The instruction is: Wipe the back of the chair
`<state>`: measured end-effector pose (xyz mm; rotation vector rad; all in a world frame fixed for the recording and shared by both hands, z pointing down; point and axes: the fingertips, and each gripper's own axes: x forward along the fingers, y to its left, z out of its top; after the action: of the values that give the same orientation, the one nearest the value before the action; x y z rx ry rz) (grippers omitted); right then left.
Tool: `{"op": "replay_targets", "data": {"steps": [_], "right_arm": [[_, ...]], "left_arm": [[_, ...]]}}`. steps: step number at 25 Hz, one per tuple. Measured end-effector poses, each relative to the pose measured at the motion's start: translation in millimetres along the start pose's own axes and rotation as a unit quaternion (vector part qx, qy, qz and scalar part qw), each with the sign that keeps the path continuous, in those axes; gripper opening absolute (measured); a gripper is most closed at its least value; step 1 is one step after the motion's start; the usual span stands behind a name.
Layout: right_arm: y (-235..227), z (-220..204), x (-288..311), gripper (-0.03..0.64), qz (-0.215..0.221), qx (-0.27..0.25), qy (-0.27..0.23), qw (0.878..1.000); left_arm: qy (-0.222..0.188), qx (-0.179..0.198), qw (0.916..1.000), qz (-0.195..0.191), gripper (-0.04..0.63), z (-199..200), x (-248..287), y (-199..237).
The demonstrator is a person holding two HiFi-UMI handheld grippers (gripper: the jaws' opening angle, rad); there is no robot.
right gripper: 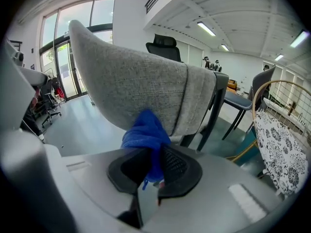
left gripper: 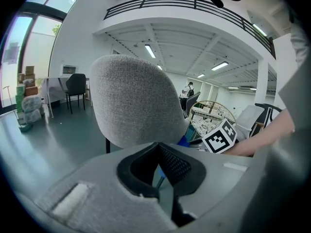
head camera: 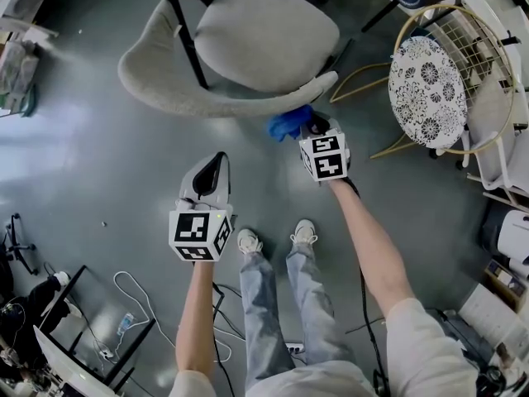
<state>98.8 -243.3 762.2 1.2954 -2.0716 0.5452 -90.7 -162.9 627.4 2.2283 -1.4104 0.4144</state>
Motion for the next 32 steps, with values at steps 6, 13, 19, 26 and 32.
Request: {"op": "replay_targets", "data": {"steps": [6,13,19,26,32], "right_arm": [[4.4,-8.8,-19.4,0.038,0.001,0.012,0.001,1.0],[6.4,-28.6,-67.5,0.038,-0.01,0.024,-0.019,0.999],[7.6,-24.1,-130.2,0.038,-0.021,0.041,-0.063,0.997],[2.7,3.8,-212.6,0.038,-0.043,0.042,-0.121,0.991],[-4.1,25.9,-266.7,0.038,-0.056,0.043,-0.139,0.988]], "left_arm": [[-0.002,0.004,1.0,0.002,0.005,2.4,-9.2,-3.6],[-0.004,0.008,1.0,0.002,0.005,1.3,-24.8,-18.7],[-0.013,0.014,0.9998,0.004,0.005,7.5,-38.5,-37.2],[-0.027,0.011,0.9995,0.01,0.005,24.5,-67.0,-57.1],[-0.039,-0.006,0.9989,0.026,0.005,41.6,-94.9,-67.4]]}}
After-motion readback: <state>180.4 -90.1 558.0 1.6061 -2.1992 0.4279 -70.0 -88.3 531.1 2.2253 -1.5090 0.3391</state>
